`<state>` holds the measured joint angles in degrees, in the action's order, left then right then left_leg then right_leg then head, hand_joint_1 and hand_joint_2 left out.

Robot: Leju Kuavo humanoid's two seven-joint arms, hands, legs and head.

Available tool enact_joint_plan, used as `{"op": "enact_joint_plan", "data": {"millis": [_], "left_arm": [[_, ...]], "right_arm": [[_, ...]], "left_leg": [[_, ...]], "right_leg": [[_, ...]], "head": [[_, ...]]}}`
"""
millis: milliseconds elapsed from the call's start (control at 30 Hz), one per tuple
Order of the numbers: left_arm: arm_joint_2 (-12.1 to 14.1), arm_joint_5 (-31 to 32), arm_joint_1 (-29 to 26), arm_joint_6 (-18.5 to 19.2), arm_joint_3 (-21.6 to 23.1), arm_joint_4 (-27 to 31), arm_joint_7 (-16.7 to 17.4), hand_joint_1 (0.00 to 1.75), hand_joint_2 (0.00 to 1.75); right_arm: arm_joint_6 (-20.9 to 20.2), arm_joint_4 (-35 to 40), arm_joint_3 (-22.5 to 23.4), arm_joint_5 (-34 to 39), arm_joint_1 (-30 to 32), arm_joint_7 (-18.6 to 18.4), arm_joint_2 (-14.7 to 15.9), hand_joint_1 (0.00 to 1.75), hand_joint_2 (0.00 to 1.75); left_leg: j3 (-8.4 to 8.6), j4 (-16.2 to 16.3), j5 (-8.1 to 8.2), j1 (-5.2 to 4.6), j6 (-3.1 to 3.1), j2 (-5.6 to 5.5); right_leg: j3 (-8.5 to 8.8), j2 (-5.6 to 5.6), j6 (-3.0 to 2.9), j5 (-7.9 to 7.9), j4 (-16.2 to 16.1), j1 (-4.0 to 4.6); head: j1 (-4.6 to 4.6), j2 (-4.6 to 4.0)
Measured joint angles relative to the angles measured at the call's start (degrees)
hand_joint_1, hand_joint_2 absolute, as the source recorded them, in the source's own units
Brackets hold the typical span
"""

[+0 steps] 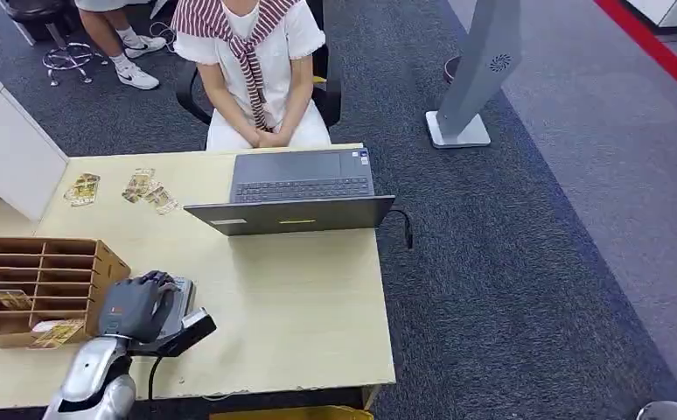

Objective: Pass the card to the sensor for recognition and then transmit it.

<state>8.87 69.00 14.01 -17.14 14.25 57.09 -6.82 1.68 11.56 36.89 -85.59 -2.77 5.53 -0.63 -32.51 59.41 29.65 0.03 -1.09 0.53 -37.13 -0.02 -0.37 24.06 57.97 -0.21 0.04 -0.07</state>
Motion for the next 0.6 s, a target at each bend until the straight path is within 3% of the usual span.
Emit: {"op": "enact_joint_plan", "data": {"millis": [500, 600], "left_arm": [[-0.02, 0.04, 2.11, 1.99, 0.0, -2.23, 0.55, 1.75, 1.75], [-0.18, -0.89, 2.05, -0.87, 0.0, -2.14, -0.11, 1.75, 1.75]], "right_arm": [[-0.13, 0.0, 0.0, -0.04, -0.15, -0.63, 0.0, 0.0, 1.75], [-0.11, 0.0, 0.0, -0.07, -0.14, -0.63, 0.0, 0.0, 1.75]], "left_leg": [[0.18, 0.0, -0.03, 0.0, -0.02, -0.01], [0.19, 0.0, -0.04, -0.01, 0.0, -0.01]], "right_leg": [[0.19, -0.02, -0.01, -0.01, 0.0, 0.0], [0.19, -0.02, -0.02, -0.02, 0.0, 0.0]], "head": [[0.0, 0.0], [0.02, 0.0]]}}
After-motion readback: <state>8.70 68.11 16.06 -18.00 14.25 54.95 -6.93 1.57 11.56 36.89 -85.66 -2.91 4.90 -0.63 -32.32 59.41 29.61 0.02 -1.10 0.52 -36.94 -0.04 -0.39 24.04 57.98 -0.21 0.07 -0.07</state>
